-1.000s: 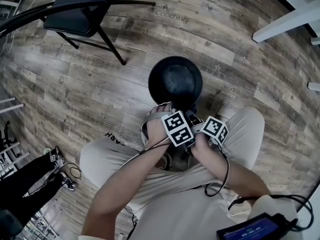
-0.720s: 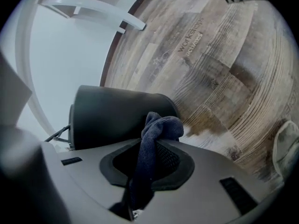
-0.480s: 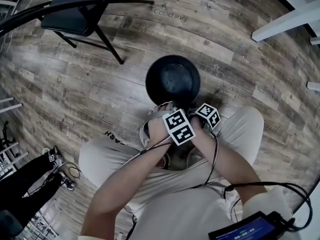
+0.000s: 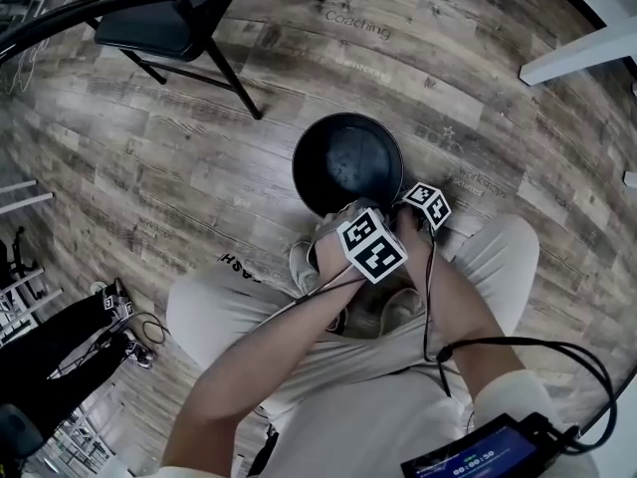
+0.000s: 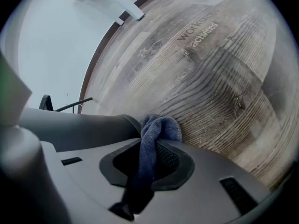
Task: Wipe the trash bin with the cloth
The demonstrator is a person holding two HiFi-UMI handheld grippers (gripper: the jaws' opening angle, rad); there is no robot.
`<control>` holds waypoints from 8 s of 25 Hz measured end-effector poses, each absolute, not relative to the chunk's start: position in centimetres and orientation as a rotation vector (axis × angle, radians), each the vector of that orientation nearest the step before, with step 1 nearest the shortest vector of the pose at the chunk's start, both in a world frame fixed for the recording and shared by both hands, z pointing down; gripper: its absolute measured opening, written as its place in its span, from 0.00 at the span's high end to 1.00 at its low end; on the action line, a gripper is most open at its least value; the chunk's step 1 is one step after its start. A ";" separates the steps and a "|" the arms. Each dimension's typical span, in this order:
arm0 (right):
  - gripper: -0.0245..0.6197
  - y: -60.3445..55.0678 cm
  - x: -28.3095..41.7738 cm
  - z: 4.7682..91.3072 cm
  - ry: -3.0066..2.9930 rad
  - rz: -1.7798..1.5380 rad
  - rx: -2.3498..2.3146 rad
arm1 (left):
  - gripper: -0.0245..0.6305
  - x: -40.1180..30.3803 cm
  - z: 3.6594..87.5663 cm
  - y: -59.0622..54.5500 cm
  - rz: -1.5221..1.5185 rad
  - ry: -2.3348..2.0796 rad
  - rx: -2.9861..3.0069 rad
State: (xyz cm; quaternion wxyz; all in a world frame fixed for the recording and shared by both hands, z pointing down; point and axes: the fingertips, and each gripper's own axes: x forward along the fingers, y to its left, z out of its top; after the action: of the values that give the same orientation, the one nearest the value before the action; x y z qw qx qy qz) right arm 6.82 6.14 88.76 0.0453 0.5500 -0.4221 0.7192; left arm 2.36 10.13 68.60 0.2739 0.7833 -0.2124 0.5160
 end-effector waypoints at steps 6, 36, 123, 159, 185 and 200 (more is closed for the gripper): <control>0.85 6.5 6.5 87.3 -1.280 2.141 1.646 | 0.90 2.3 68.3 10.3 1.434 -0.531 2.163; 0.85 7.3 5.5 75.1 -1.380 2.560 1.646 | 0.93 0.9 69.4 10.2 1.601 -0.439 2.136; 0.85 5.2 5.7 83.2 -1.356 2.115 1.597 | 0.73 1.6 66.8 7.2 1.295 -0.505 2.163; 0.85 5.9 4.8 84.6 -1.290 2.414 1.610 | 0.93 0.9 68.5 8.4 1.419 -0.505 2.153; 0.85 6.5 6.2 66.4 -1.670 2.395 1.490 | 0.72 -2.1 67.7 7.6 1.495 -0.578 2.127; 0.85 6.8 3.5 76.1 -1.393 2.580 1.614 | 0.90 0.9 67.9 7.3 1.380 -0.530 2.128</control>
State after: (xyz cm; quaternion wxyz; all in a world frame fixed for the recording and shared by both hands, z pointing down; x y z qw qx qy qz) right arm 3.54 6.85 76.06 -0.1024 0.4797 -0.4141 0.7668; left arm 0.93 7.35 67.87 0.2720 0.7903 -0.1967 0.5125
